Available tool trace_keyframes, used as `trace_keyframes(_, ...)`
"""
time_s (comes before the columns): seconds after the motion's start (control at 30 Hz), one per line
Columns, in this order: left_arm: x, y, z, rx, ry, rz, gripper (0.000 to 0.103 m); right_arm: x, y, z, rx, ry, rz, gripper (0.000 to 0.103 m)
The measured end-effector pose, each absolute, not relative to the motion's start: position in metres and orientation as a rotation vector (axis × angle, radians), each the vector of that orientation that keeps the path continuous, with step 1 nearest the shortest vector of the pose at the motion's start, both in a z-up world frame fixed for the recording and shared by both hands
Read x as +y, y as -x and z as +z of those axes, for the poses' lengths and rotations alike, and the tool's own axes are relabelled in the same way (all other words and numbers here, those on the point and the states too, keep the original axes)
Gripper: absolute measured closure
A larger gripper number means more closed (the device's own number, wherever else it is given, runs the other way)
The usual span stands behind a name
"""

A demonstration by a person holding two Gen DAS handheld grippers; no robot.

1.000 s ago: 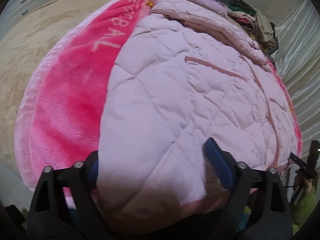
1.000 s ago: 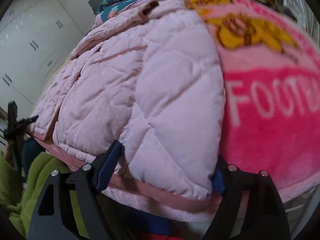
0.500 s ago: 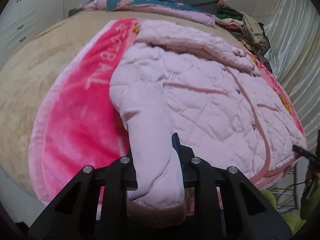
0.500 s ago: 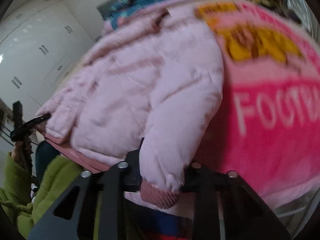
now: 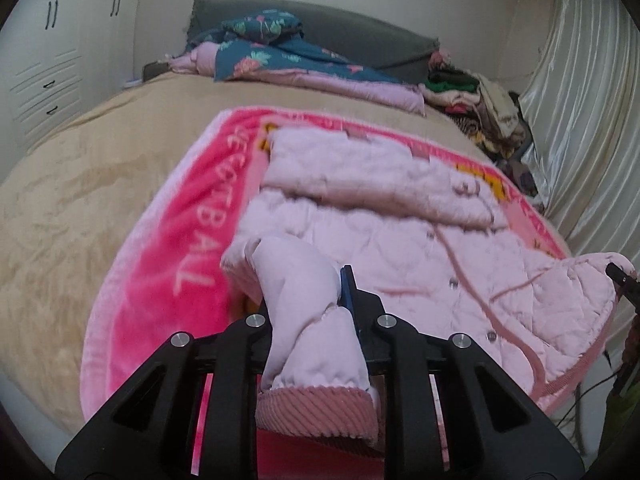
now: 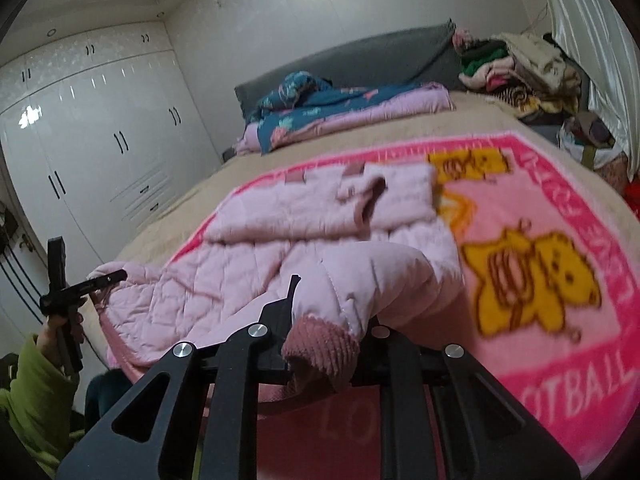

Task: Fold large clothes
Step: 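Lift the hem with both tools and fold it over toward the collar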

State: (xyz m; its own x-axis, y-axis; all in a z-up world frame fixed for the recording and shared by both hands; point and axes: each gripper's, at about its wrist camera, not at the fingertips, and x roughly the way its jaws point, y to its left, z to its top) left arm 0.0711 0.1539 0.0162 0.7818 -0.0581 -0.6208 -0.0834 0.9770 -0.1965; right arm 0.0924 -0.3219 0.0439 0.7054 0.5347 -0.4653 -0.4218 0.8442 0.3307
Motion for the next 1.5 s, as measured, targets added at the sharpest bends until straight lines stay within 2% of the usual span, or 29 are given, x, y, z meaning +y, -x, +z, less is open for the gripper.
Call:
trace_keyframes(0.4, 0.158, -0.108, 0.062, 0.578, 0.227, 0.052, 0.091, -0.322, -0.141, 0.089, 0.504, -0.215, 0.51, 0.088)
trace_keyframes(0.87, 0.151, -0.178, 0.094, 0.522, 0.17, 0.158, 0.091, -0.329, -0.218, 0.106, 0.497, -0.289, 0.448, 0.088)
trace_keyframes(1.5, 0.145, -0.243, 0.072, 0.501, 0.099, 0.289, 0.089, -0.324, -0.311, 0.076, 0.573, -0.323, 0.35, 0.088)
